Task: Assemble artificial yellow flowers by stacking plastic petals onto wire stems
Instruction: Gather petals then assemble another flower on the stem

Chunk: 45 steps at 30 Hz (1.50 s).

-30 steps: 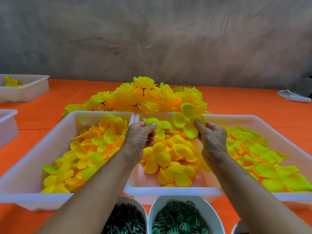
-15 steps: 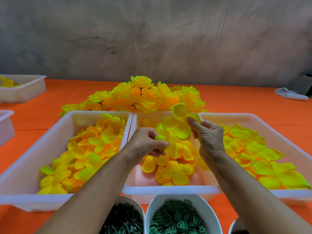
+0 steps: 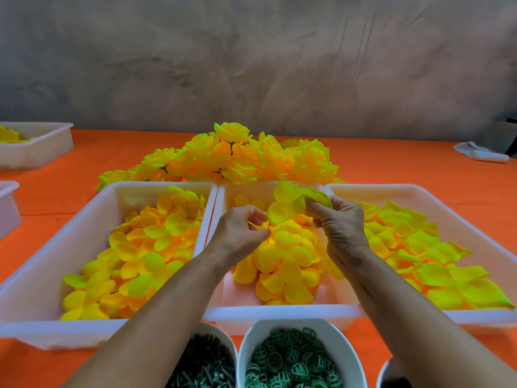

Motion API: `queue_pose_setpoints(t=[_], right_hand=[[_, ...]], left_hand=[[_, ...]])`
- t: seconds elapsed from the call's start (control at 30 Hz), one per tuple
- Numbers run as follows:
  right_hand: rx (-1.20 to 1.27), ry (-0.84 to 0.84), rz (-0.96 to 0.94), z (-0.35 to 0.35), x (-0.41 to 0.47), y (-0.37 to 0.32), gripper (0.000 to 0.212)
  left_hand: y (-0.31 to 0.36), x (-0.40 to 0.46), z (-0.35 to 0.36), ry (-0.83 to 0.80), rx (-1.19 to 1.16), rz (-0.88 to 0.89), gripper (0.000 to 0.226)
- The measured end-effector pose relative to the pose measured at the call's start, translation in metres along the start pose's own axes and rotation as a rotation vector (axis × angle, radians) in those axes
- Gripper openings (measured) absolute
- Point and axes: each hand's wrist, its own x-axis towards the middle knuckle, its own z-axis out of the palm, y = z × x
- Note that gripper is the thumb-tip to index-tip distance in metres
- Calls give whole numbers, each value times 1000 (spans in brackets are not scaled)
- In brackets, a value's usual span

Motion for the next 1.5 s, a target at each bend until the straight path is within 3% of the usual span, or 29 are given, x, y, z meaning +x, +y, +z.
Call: queue_pose_setpoints(t=[0.1, 0.17, 0.23, 0.3, 0.4, 0.5, 0.57, 0.67, 0.8, 0.93, 1.07, 1.27, 1.5], right_hand=[[-77, -35, -56, 2, -1, 3, 27], [-165, -46, -109, 5, -2, 5, 38], [-279, -48, -186, 7, -2, 6, 36], [-385, -65, -300, 10, -5, 7, 46], [-513, -120, -496, 19, -13, 6, 57], [-663, -133, -757, 21, -16, 5, 40], [-704, -149, -825, 21, -16, 4, 36], [-637, -227, -714, 21, -16, 4, 32], [-240, -324, -269, 22, -18, -2, 18], [-7, -152, -19, 8, -8, -8, 13], [-60, -12, -34, 0, -3, -5, 16], [-148, 33, -140, 0, -1, -3, 25], [-335, 3, -131, 3, -3, 0, 7]], left_hand=[[9, -1, -2, 380, 47, 301, 9], [14, -4, -1, 422, -48, 444, 21], [15, -7, 2, 328, -133, 466, 32], [15, -7, 4, 210, -241, 338, 46], [13, -1, 0, 122, -464, 7, 64], [9, 2, -4, -16, -549, -272, 40], [7, 2, -7, -120, -610, -360, 23], [8, 3, -11, -112, -752, -406, 17], [10, 6, -13, -17, -869, -424, 18], [8, 9, -13, 58, -900, -405, 21], [6, 9, -12, 83, -916, -363, 16], [6, 10, -12, 71, -917, -290, 9], [6, 11, -13, 92, -907, -232, 20]])
